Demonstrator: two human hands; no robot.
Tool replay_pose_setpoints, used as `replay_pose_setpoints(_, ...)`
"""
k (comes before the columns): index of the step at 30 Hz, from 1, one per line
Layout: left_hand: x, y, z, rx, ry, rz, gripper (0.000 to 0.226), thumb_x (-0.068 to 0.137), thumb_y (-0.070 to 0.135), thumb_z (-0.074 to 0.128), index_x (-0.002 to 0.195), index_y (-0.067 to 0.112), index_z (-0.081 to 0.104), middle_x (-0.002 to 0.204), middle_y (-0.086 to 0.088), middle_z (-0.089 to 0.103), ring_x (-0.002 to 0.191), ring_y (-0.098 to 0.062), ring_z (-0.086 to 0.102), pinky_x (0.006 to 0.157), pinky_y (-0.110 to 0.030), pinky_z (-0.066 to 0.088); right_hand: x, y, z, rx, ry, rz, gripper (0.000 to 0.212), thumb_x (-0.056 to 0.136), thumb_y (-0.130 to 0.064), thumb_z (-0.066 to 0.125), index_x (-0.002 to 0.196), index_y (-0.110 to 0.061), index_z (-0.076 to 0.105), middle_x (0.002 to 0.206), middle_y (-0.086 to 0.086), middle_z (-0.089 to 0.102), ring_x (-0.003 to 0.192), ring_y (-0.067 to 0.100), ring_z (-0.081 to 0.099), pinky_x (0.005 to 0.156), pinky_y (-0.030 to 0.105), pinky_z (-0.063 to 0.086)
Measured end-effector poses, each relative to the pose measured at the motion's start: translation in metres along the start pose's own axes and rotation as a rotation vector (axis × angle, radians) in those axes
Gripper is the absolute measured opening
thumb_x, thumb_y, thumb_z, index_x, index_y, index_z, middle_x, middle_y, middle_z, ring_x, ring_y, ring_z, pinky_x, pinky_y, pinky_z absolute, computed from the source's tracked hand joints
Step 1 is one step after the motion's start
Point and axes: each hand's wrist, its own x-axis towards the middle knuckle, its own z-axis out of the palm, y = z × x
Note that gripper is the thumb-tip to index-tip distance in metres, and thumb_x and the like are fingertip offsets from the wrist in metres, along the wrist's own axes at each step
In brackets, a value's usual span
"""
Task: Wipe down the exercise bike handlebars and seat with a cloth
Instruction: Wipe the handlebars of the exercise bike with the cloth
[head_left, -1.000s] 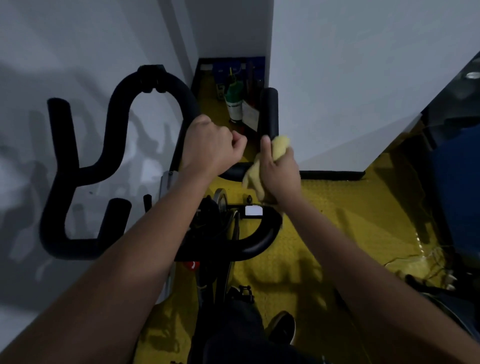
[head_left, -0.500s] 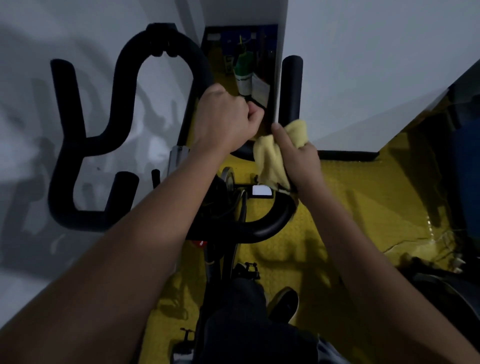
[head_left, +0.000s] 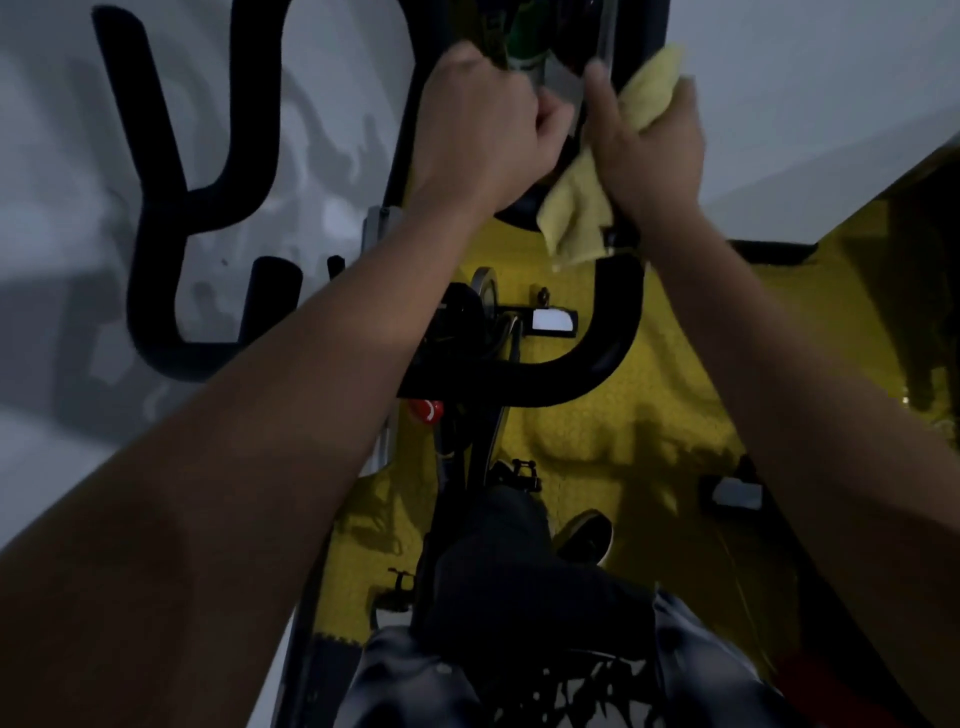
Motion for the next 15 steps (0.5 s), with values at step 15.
replay_pose_setpoints(15, -0.008, 0.0, 0.009, -0.154, 0.175, -0.113, 0.038, 0.088, 0.03, 0.048, 0.052, 0.023, 0.04, 0.043, 0.005, 0.036, 0.039, -0.01, 0.03, 0.044, -0.036, 0.039, -0.063, 0.042, -0.031, 0.371, -0.307, 0.398, 0.044, 0.086, -0.061, 0.069, 0.103, -0.021, 0.069, 0.1, -0.001, 0.078, 0.09, 0.012, 0.076, 0.087, 0.037, 0.061)
